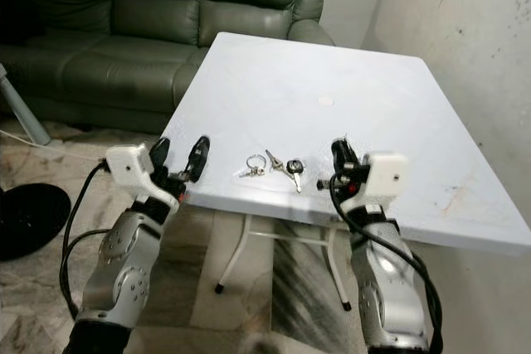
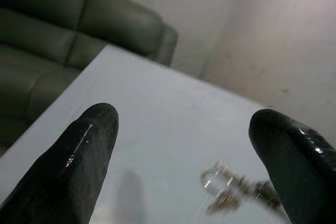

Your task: Hang keys on a hook

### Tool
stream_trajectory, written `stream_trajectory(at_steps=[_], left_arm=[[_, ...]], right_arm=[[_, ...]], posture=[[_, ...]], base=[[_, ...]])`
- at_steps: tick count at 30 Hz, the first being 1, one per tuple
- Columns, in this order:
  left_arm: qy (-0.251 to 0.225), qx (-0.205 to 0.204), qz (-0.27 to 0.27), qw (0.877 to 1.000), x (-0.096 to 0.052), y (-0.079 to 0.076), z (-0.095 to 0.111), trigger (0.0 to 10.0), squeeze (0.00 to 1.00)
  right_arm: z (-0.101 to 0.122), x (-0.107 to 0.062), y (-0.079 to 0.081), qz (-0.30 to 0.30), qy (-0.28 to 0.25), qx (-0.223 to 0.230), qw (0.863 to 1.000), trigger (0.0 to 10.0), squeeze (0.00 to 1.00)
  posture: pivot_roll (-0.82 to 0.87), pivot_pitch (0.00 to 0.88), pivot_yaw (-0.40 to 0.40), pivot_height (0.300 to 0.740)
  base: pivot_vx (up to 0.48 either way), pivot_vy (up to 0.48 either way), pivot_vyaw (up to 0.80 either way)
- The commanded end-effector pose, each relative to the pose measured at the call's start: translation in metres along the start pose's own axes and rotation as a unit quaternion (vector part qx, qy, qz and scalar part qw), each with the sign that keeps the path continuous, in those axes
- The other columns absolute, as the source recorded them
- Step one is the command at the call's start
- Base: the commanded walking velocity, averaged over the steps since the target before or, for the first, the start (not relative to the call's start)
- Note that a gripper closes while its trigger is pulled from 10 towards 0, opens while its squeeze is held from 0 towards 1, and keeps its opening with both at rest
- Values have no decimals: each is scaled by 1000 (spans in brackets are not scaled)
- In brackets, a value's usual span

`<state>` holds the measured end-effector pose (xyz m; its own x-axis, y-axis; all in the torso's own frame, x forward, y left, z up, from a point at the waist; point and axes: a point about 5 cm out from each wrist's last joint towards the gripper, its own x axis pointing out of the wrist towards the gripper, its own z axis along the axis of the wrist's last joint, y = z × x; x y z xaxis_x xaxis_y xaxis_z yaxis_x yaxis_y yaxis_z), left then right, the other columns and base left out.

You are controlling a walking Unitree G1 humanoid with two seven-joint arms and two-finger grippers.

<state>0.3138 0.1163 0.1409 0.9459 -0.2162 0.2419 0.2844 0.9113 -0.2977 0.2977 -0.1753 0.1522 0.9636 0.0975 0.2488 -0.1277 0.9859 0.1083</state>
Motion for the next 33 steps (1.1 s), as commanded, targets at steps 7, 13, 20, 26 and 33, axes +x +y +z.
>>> stream_trajectory(at_steps=[7, 13, 20, 26, 33], left_arm=[[39, 25, 66, 997, -5, 31, -18, 10000, 0], [25, 40, 51, 998, 7, 35, -6, 10000, 0], [11, 50, 47, 998, 14, 36, 1, 10000, 0], [6, 51, 46, 998, 13, 33, 2, 10000, 0], [-3, 56, 55, 997, 13, 34, 4, 10000, 0]], right_arm=[[-23, -8, -14, -27, 37, -21, 999, 10000, 0], [-25, 2, -12, -32, 50, -33, 998, 10000, 0], [-26, 5, -10, -24, 47, -38, 998, 10000, 0], [-25, 8, -8, -23, 45, -39, 998, 10000, 0], [-23, 11, -6, -15, 43, -51, 998, 10000, 0]], posture=[[0, 17, -36, 740], [10, 5, -36, 740], [16, 0, -39, 740], [20, 6, -50, 740], [24, 9, -59, 740]], base=[[0, 0, 0], [0, 0, 0], [0, 0, -489], [0, 0, -734], [0, 0, -732]])
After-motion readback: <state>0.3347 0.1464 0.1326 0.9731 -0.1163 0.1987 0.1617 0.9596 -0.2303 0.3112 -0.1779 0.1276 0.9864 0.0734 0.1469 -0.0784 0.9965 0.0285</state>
